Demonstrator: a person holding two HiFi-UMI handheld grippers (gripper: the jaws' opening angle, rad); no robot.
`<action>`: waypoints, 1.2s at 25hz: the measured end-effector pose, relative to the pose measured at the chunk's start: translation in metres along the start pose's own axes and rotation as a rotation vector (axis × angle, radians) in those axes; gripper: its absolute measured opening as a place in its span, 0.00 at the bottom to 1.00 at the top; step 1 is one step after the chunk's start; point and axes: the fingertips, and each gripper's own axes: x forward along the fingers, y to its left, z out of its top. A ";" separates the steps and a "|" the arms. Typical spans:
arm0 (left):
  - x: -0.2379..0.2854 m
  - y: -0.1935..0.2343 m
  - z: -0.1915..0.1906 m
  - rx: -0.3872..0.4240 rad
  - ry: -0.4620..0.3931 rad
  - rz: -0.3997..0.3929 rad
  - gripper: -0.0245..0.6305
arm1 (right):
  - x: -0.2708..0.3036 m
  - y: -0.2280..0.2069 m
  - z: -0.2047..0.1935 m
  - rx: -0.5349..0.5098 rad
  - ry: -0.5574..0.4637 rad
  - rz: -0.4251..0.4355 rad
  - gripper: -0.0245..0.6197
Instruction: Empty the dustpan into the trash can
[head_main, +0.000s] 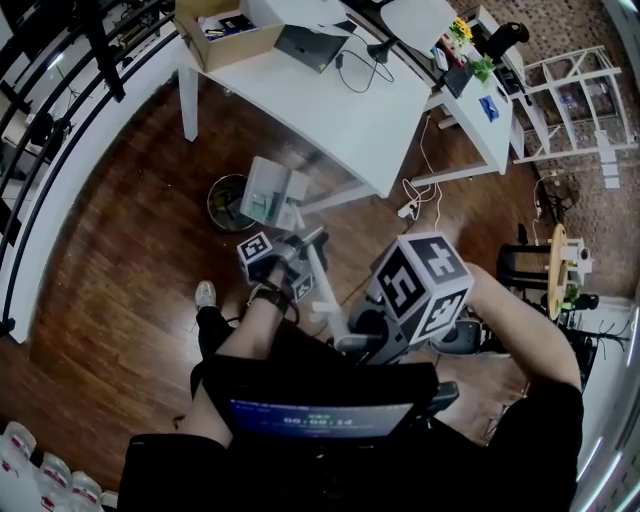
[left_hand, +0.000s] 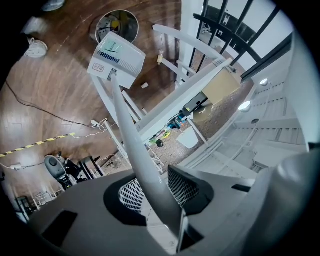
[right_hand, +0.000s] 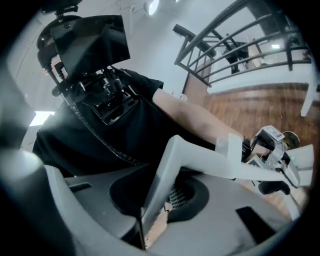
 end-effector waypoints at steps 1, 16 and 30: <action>0.001 -0.001 0.001 -0.001 -0.001 -0.004 0.22 | -0.001 -0.001 0.001 0.003 0.007 0.006 0.14; -0.004 -0.027 0.016 -0.035 -0.010 -0.072 0.21 | -0.004 -0.008 0.023 0.029 0.109 0.052 0.15; -0.017 -0.033 0.039 -0.108 -0.051 -0.149 0.21 | -0.003 -0.023 0.048 0.056 0.193 0.109 0.15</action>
